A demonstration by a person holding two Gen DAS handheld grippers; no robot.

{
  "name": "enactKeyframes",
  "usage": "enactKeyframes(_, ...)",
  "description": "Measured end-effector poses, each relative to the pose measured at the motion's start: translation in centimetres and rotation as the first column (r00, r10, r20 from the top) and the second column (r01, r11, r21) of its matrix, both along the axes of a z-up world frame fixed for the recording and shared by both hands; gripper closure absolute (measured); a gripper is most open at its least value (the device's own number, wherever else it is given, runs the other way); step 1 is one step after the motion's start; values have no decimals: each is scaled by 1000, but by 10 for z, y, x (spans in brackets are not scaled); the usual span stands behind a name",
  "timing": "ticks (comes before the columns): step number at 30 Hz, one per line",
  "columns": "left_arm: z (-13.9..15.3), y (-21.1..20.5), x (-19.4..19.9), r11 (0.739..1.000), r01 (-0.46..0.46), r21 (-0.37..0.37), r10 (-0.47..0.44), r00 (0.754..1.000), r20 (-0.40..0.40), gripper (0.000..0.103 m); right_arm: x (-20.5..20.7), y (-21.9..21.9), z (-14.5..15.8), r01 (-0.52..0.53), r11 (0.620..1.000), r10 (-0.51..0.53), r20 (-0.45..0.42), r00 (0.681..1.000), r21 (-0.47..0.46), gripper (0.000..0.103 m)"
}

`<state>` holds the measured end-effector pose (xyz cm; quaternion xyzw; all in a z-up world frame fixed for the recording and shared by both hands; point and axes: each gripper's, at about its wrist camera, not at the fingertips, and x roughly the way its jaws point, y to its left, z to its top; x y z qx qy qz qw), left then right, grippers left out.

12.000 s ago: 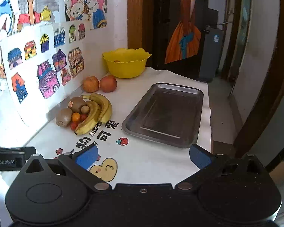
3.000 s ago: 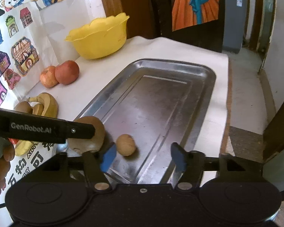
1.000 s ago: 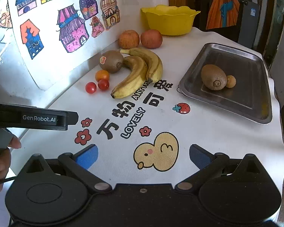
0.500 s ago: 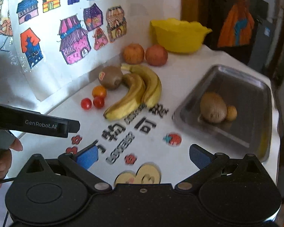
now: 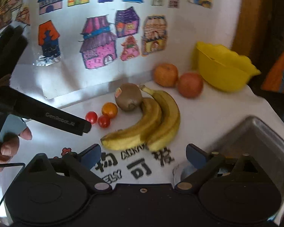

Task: Organize fruits
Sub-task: 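Move both tools back toward the cherry tomatoes beside the bananas, then grasp one cherry tomato with the left tool while the right tool grasps another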

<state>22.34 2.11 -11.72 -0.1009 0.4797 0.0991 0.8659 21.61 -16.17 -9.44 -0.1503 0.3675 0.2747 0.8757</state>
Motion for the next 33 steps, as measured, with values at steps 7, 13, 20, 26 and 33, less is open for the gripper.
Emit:
enactKeyframes(7,-6,8,10,1000,2,-26,-3,1000,-14,22,27,13,-9,-51,998,52,28,998,-27,15)
enactKeyframes(13,-6,15,15,997,51,-58,-52,999,-10,37,41,30,-17,-119,992,120,19,993,-38,23)
enactKeyframes(20,-7,21,21,993,69,-96,-70,997,-13,48,48,50,-28,-222,974,221,-27,975,-46,36)
enactKeyframes(26,-7,22,27,991,84,-109,-86,996,-17,48,46,67,-35,-259,964,256,-48,965,-56,42)
enactKeyframes(33,-8,26,32,988,96,-124,-99,995,-22,61,45,84,-44,-289,954,283,-75,956,-76,54)
